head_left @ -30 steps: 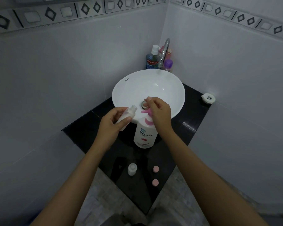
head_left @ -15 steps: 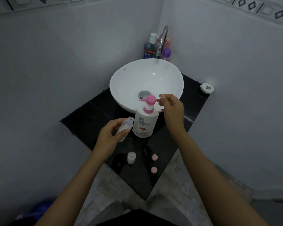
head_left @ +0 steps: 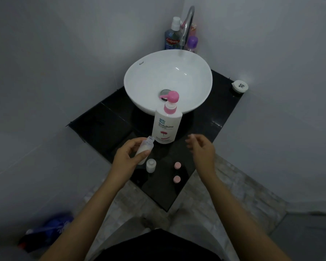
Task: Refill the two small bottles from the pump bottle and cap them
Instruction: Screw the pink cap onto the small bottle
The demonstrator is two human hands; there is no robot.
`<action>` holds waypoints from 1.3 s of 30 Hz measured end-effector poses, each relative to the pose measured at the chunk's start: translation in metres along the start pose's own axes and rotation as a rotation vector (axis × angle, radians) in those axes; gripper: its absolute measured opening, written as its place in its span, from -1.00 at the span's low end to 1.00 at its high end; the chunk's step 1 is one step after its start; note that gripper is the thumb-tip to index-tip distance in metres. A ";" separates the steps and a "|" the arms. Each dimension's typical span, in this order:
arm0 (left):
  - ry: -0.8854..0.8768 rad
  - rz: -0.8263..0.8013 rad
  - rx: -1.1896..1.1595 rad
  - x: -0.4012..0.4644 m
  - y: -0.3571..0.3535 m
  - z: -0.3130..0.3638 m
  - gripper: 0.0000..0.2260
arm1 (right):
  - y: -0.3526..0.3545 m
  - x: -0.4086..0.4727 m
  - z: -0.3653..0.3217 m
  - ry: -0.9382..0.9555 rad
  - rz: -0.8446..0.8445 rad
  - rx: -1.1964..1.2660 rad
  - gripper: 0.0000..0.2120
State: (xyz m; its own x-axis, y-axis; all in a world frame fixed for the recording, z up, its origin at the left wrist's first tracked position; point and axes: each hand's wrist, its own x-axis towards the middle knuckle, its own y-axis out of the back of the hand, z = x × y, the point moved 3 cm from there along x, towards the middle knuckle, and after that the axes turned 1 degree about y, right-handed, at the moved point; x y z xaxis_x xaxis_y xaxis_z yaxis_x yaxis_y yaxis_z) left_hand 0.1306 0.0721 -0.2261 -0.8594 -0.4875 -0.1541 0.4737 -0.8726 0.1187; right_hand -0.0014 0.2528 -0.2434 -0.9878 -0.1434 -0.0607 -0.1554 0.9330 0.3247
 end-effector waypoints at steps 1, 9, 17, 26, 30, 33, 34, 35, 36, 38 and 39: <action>0.006 -0.002 0.001 -0.001 -0.001 -0.001 -0.72 | -0.002 -0.003 0.013 -0.018 -0.022 -0.046 -0.85; 0.033 -0.027 -0.004 -0.009 -0.004 -0.007 -0.72 | -0.019 -0.008 0.073 -0.058 -0.224 -0.528 -0.72; 0.040 -0.043 0.000 -0.012 -0.004 -0.007 -0.72 | -0.031 -0.007 0.080 -0.073 -0.355 -0.718 -0.76; 0.049 -0.055 -0.034 -0.013 -0.008 -0.002 -0.69 | -0.020 -0.005 0.072 -0.072 -0.326 -0.553 -0.87; 0.042 -0.058 -0.060 -0.014 -0.010 0.002 -0.73 | -0.010 -0.007 0.030 -0.111 -0.278 -0.233 -0.86; 0.036 -0.066 -0.067 -0.016 -0.011 0.007 -0.74 | 0.001 -0.013 -0.013 -0.098 -0.338 0.012 -0.83; 0.028 -0.074 -0.065 -0.017 -0.012 0.008 -0.75 | 0.004 -0.016 -0.026 -0.074 -0.373 0.056 -0.82; 0.020 -0.086 -0.062 -0.017 -0.013 0.010 -0.75 | 0.007 -0.019 -0.036 -0.050 -0.412 0.083 -0.81; 0.014 -0.099 -0.061 -0.018 -0.014 0.012 -0.75 | 0.010 -0.022 -0.044 -0.029 -0.450 0.094 -0.79; 0.000 -0.128 -0.057 -0.019 -0.015 0.014 -0.75 | 0.012 -0.027 -0.054 0.011 -0.520 0.070 -0.78; -0.009 -0.140 -0.047 -0.020 -0.015 0.015 -0.74 | 0.012 -0.030 -0.057 0.035 -0.551 0.041 -0.77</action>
State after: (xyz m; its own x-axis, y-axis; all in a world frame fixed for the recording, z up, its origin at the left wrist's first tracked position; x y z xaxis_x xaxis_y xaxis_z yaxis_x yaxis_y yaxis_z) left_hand 0.1375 0.0952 -0.2106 -0.9194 -0.3605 -0.1575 0.3570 -0.9327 0.0508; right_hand 0.0257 0.2497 -0.1843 -0.7604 -0.6240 -0.1801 -0.6494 0.7288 0.2170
